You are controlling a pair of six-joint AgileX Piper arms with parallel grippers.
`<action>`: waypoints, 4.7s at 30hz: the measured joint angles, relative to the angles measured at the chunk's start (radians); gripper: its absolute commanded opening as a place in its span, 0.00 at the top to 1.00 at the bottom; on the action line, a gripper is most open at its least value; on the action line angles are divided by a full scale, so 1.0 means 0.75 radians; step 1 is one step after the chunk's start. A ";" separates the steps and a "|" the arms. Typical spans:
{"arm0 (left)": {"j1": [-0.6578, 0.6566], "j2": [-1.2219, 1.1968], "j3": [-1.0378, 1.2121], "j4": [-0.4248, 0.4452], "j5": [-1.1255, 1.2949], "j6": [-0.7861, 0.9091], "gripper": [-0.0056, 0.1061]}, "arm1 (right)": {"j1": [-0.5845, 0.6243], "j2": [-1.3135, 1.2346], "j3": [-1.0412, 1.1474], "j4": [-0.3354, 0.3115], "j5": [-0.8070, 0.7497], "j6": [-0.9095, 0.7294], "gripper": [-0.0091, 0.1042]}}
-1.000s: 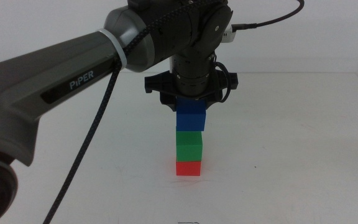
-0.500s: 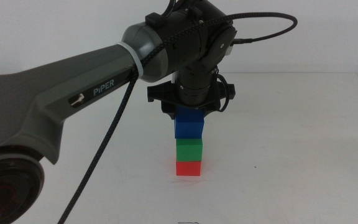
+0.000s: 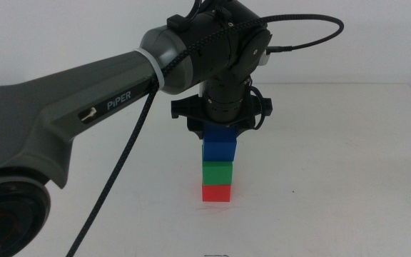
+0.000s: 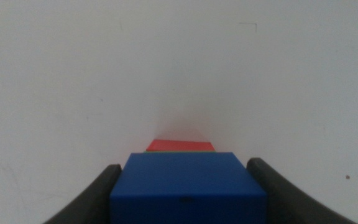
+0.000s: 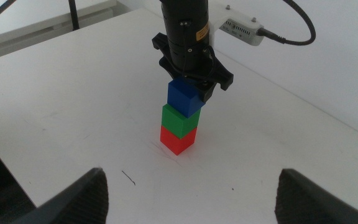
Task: Stack red cubes first, then green, then blue cubes in a specific spot.
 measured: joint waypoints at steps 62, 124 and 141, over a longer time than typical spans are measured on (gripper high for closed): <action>0.000 -0.319 0.069 0.077 0.002 0.436 0.15 | 0.000 0.000 0.001 0.000 0.001 0.000 0.20; 0.901 -2.141 1.275 -0.136 -0.441 1.023 0.16 | -0.015 -0.032 0.093 -0.145 -0.129 0.000 0.20; 0.904 -2.749 2.209 -0.149 -1.015 1.026 0.16 | -0.599 -0.386 0.941 -0.050 -0.728 0.000 0.20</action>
